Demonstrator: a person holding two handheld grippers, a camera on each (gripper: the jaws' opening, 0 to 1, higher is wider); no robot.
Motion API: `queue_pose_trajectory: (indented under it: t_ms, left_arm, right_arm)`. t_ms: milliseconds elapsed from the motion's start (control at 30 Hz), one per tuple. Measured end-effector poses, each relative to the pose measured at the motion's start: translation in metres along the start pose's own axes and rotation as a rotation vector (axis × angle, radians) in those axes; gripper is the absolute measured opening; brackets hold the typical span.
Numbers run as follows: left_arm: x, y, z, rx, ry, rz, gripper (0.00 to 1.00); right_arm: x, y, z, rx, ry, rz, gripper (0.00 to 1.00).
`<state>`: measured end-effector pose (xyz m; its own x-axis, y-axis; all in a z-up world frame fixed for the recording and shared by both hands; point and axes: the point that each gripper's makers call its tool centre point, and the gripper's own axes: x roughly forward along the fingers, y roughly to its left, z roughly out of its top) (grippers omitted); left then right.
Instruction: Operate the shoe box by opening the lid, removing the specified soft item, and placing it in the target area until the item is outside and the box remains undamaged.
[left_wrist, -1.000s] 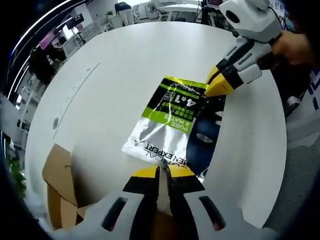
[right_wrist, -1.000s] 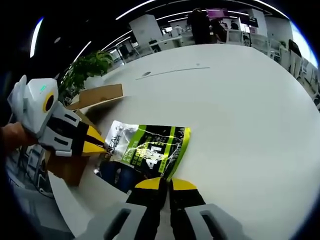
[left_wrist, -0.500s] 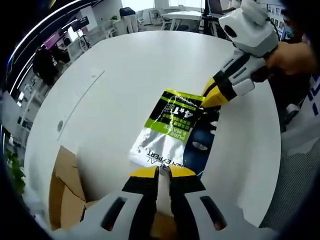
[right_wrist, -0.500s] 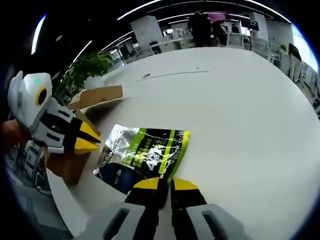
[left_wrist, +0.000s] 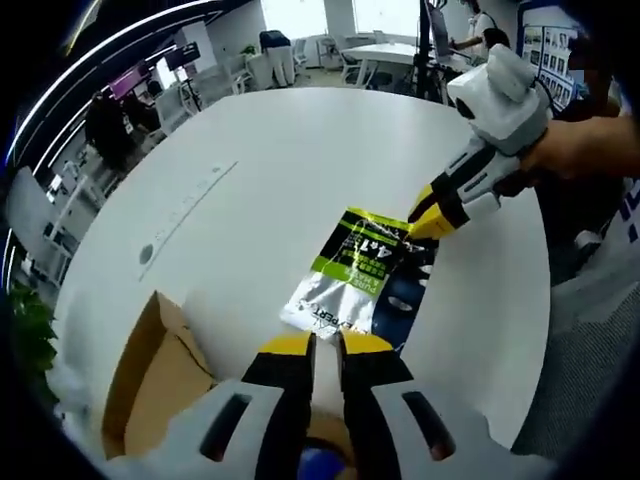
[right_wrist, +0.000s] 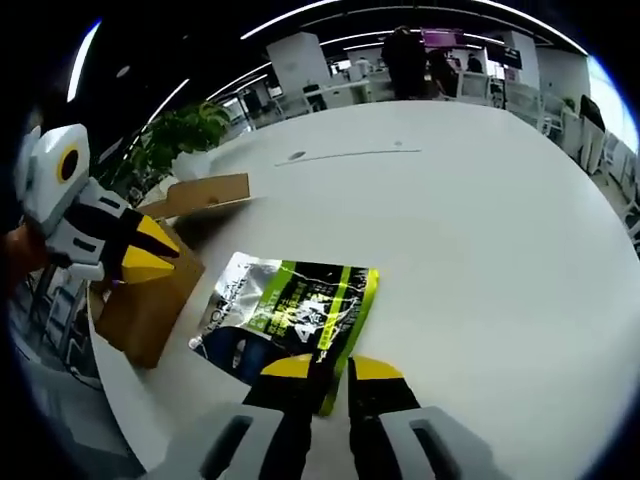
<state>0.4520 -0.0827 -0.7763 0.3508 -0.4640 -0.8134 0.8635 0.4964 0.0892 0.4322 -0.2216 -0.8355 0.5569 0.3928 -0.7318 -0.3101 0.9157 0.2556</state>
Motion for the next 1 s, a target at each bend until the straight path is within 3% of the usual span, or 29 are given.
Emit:
queue_pose_trajectory:
  t_ms: [533, 1000]
  left_arm:
    - [-0.041, 0.008, -0.012, -0.105, -0.077, 0.014, 0.13]
    - [-0.087, 0.031, -0.059, -0.206, -0.104, 0.101, 0.15]
  right_arm:
    - [-0.028, 0.014, 0.015, -0.038, -0.061, 0.011, 0.18]
    - [-0.043, 0.04, 0.024, -0.088, -0.086, 0.043, 0.24]
